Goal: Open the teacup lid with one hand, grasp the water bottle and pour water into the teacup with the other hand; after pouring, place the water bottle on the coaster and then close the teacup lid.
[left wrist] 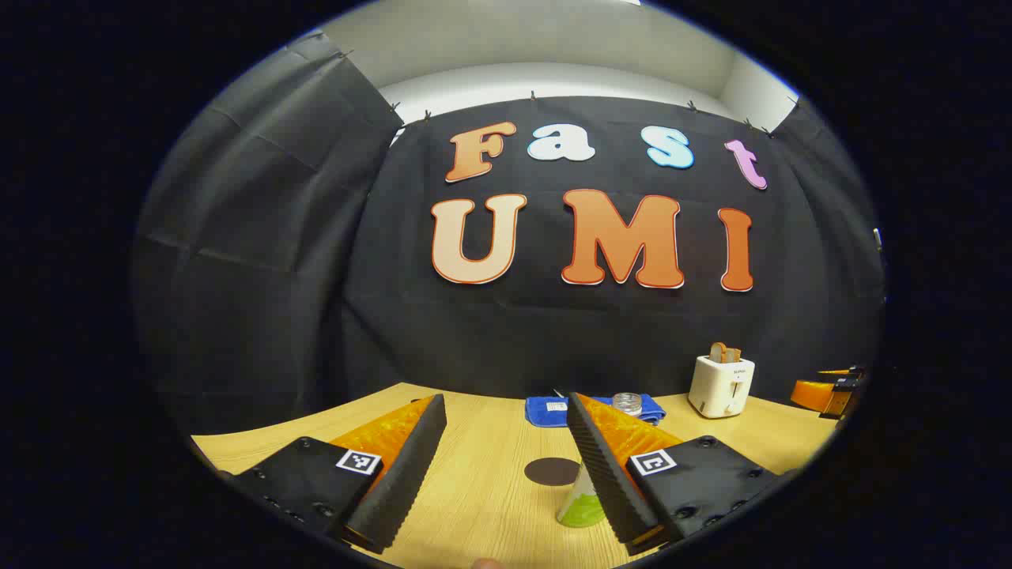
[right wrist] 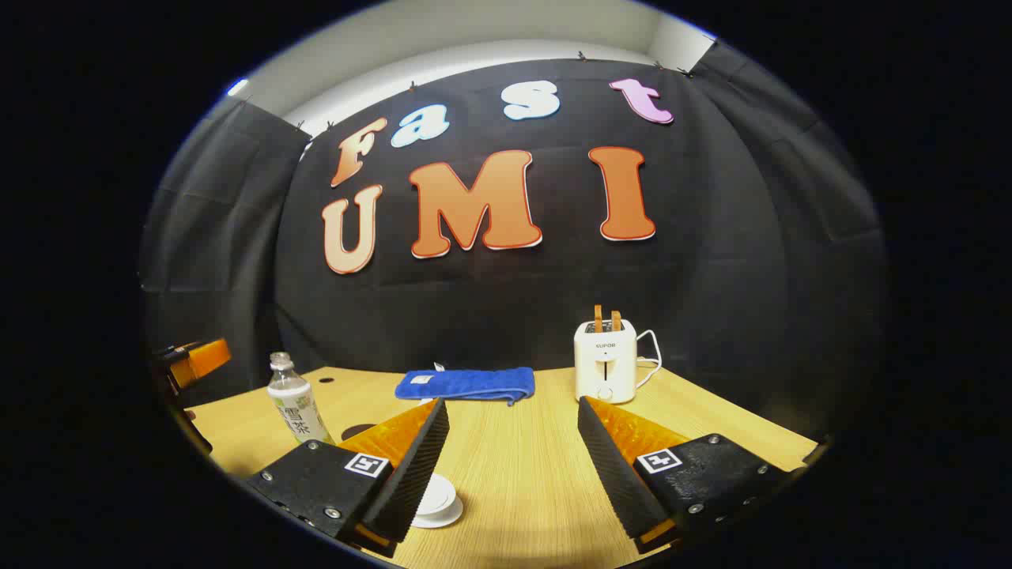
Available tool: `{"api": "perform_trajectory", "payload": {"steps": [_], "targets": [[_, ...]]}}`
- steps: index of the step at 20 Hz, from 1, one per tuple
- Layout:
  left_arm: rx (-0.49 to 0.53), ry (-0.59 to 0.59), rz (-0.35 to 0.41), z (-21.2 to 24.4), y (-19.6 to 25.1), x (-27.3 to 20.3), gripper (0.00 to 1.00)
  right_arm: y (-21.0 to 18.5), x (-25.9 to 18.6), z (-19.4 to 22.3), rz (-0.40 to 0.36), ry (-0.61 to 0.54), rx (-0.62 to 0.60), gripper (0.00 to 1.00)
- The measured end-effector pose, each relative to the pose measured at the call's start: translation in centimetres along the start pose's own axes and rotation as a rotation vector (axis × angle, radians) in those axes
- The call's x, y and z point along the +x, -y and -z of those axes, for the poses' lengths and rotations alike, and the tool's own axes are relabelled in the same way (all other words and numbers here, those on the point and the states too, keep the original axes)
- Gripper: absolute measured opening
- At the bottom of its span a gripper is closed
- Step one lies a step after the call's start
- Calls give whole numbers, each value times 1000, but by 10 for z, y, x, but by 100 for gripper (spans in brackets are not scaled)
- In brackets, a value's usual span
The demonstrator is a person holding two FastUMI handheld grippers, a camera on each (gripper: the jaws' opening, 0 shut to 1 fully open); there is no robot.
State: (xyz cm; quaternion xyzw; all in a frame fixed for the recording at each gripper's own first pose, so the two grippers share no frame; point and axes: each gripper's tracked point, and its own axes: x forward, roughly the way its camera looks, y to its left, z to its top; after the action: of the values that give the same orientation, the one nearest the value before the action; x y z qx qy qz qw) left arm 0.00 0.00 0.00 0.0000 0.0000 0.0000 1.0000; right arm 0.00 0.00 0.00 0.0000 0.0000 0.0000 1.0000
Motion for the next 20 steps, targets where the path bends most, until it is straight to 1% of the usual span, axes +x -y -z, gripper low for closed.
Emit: {"api": "perform_trajectory", "payload": {"steps": [2, 4, 7, 10, 13, 20], "targets": [[-9, -20, 14, 9, 4, 1, 99, -8, -1, 1, -18, -7, -6, 98], [-7, -22, 13, 10, 3, 2, 99, -15, -1, 3, -32, -9, -6, 98], [0, -20, 5, 13, -3, -1, 99, -16, -3, 1, -32, -5, -8, 98], [-25, -28, 2, 18, -5, -1, 99, -21, -4, 2, -35, -2, -9, 98], [-15, -35, -7, 20, -11, 0, 99, -25, -4, 3, -45, -5, -20, 98], [8, -33, 21, 21, 0, -2, 99, -29, -5, 3, -55, -6, -17, 98]]}}
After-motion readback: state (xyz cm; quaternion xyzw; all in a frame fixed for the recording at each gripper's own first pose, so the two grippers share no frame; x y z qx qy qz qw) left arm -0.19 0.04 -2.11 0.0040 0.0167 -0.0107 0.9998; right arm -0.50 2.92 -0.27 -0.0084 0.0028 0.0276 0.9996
